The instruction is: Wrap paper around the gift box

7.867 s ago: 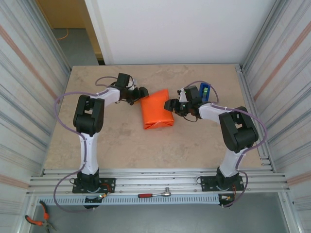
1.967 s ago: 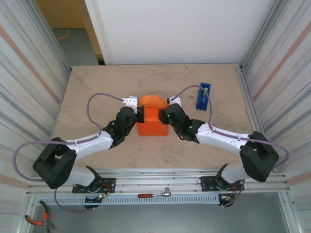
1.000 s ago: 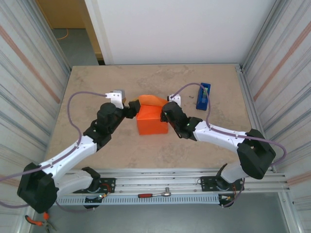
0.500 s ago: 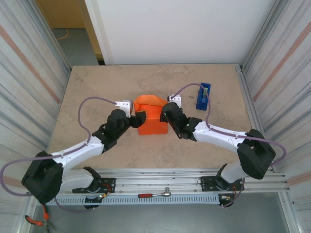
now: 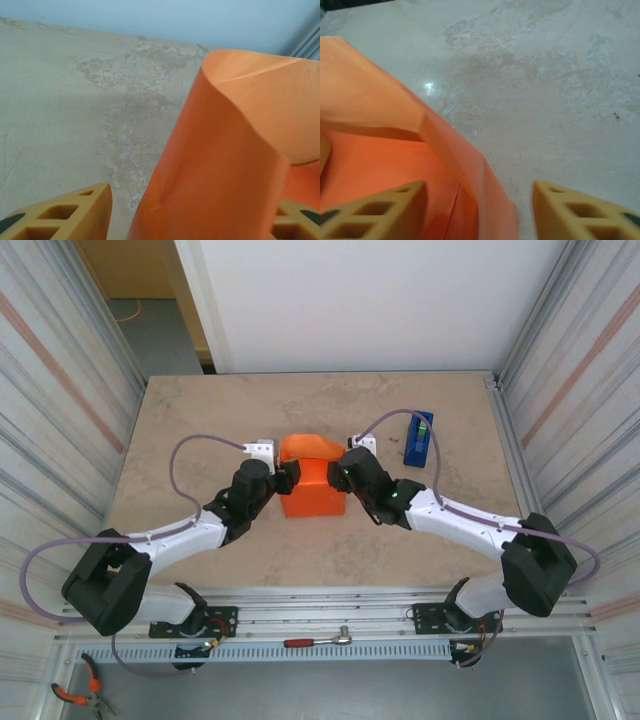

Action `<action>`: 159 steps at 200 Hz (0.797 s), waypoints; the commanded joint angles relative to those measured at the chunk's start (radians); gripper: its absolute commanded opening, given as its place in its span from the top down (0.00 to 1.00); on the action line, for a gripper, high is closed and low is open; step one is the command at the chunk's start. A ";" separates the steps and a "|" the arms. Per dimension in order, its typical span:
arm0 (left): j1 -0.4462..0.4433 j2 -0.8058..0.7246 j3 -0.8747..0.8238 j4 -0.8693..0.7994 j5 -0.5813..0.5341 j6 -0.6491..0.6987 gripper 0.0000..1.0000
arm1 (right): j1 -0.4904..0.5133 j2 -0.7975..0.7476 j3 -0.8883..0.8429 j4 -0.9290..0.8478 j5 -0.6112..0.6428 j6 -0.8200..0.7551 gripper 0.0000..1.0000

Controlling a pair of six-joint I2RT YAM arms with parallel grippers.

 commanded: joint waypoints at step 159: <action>-0.009 0.024 0.002 -0.019 -0.022 0.049 0.51 | -0.013 0.081 0.093 -0.024 -0.016 -0.068 1.00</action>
